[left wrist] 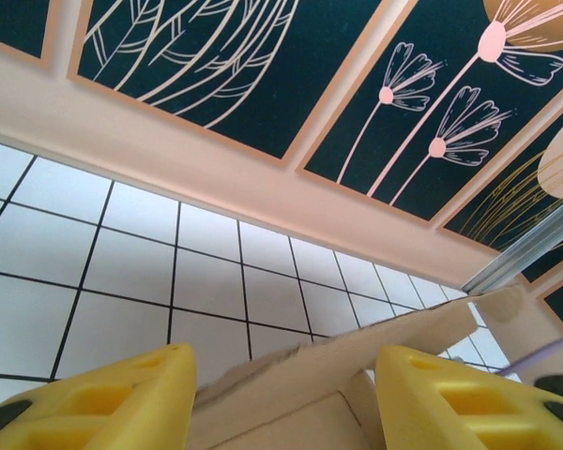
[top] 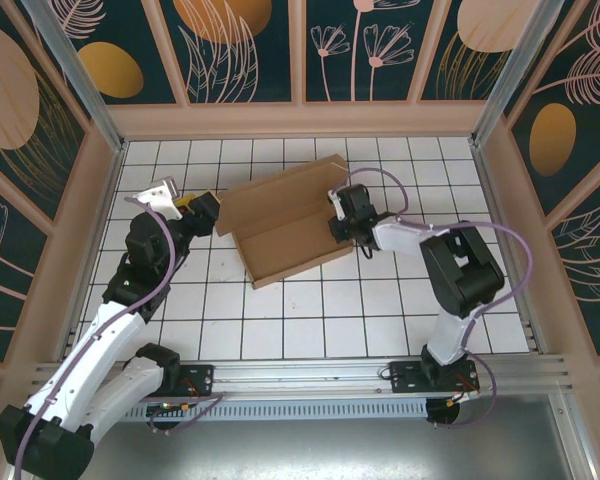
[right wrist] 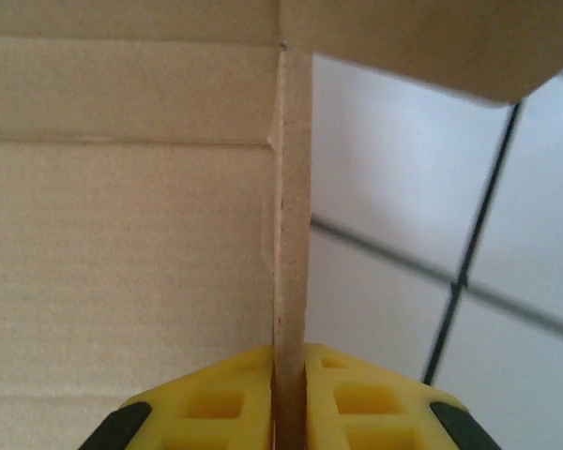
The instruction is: Fold the paper box
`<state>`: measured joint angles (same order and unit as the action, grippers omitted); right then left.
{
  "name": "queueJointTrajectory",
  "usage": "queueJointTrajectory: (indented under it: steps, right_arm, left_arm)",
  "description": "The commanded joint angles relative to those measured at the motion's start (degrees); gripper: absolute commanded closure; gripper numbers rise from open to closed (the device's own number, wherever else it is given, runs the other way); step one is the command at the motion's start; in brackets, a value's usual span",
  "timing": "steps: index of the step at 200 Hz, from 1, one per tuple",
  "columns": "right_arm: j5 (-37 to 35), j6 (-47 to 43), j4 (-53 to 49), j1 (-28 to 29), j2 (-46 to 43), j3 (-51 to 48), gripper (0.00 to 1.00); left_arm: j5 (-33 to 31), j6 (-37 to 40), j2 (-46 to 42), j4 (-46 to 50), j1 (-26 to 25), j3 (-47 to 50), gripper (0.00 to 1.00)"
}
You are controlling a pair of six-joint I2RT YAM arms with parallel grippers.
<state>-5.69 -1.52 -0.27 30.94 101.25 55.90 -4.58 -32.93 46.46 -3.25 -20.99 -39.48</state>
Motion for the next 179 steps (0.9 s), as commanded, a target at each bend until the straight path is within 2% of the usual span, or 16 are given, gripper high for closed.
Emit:
queueJointTrajectory:
  steps: [1, 20, 31, 79, 122, 179]
  right_arm:
    - [-6.5, 12.9, -5.1, 2.6, -5.4, -4.7, 0.8]
    - [-4.2, 14.2, -7.8, 2.5, -8.2, -5.3, 0.65]
    - [-1.9, 14.0, -9.3, 2.1, -8.6, -4.2, 0.59]
    - [-1.1, 12.7, -15.0, 0.7, -2.3, 4.0, 0.56]
    - [0.4, 10.4, -16.5, -1.4, 5.1, 10.8, 0.58]
    - [-6.2, 9.0, -21.0, -0.8, 12.4, 16.5, 0.77]
  left_arm:
    - [1.0, -1.1, -0.9, -1.8, 0.1, 0.7, 0.47]
    - [1.0, -1.2, -0.8, -1.9, 0.1, 0.8, 0.46]
    - [1.2, -1.4, -0.7, -2.0, 0.1, 0.9, 0.46]
    - [0.8, -1.3, -1.2, -1.7, 0.2, 0.8, 0.46]
    - [0.5, -1.1, -1.2, -1.6, 0.2, 0.7, 0.45]
    - [0.2, -1.2, -1.3, -1.3, 0.2, 0.6, 0.44]
